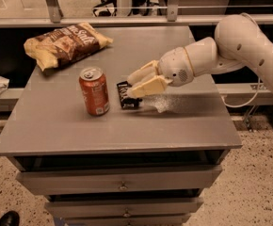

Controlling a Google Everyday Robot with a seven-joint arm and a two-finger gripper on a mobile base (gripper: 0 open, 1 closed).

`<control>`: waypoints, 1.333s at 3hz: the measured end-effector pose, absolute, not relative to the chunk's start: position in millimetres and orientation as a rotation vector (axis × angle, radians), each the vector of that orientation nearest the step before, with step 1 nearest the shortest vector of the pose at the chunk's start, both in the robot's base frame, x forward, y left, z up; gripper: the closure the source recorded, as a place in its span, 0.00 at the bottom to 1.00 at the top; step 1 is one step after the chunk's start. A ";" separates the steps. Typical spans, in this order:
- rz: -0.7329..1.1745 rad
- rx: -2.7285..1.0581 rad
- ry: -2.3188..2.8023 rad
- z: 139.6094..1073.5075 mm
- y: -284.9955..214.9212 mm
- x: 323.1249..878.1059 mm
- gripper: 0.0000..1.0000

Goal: Move rxbar chocolate near coke can

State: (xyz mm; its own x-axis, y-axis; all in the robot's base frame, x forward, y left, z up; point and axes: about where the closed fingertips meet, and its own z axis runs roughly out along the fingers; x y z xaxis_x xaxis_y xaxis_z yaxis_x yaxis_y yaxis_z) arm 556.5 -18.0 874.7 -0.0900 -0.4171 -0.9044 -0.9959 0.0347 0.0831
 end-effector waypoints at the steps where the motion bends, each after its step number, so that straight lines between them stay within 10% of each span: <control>1: 1.039 -1.486 1.575 878.4 -16.8 552.8 0.00; 4: 0.807 -1.365 1.606 908.6 -90.5 595.0 0.00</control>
Offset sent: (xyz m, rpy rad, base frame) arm 0.0315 -0.0606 0.0291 0.0017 -0.0947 -0.1200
